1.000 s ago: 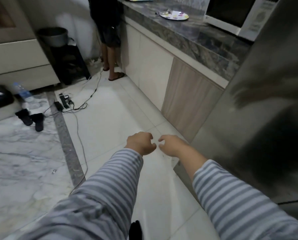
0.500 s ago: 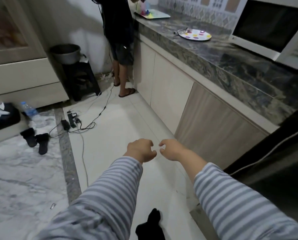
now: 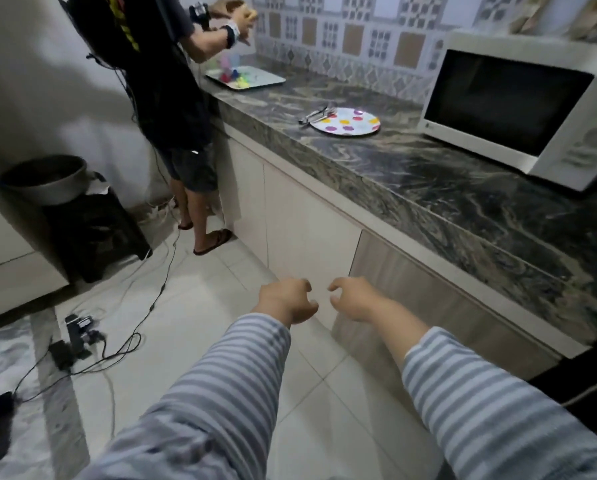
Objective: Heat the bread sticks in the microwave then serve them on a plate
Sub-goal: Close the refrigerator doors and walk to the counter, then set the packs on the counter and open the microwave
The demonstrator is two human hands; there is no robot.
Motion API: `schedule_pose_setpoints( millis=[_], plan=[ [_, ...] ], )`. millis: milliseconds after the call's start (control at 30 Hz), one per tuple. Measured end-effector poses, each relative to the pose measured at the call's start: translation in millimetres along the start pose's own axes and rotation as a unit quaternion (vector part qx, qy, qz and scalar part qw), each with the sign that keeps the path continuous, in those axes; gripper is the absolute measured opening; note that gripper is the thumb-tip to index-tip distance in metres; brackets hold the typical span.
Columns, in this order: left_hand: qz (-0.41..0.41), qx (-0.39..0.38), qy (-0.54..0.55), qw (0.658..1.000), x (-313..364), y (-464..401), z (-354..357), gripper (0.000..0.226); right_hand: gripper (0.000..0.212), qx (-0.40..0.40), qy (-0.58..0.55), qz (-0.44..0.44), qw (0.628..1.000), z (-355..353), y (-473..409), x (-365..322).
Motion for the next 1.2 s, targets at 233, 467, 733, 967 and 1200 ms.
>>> schedule_pose_setpoints(
  millis=[233,467,733,967,1200],
  plan=[
    [0.120,0.038,-0.071,0.990,50,-112,-97,0.047,0.039,0.102,-0.044,0.087,0.990,-101,-53,26],
    [0.270,0.070,-0.107,0.954,140,-180,-208,0.040,0.032,0.247,-0.093,0.177,0.948,-217,-46,64],
    [0.398,0.077,-0.055,0.913,268,-208,-261,0.036,0.033,0.327,-0.097,0.260,0.903,-311,-11,143],
    [0.481,0.062,0.015,0.875,379,-246,-265,0.045,0.047,0.390,-0.033,0.296,0.871,-375,1,234],
    [0.568,0.028,0.117,0.814,478,-279,-253,0.079,0.082,0.431,0.110,0.340,0.829,-433,5,307]
  ],
)
Point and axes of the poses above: each hand's wrist, its own y-axis away from the middle knuckle, its own z-axis out of the palm, x = y × z, the point moved 5 cm from there along -y, towards the middle knuckle, and after that the axes turned 11 degrees about -x, right-handed, at the moved point
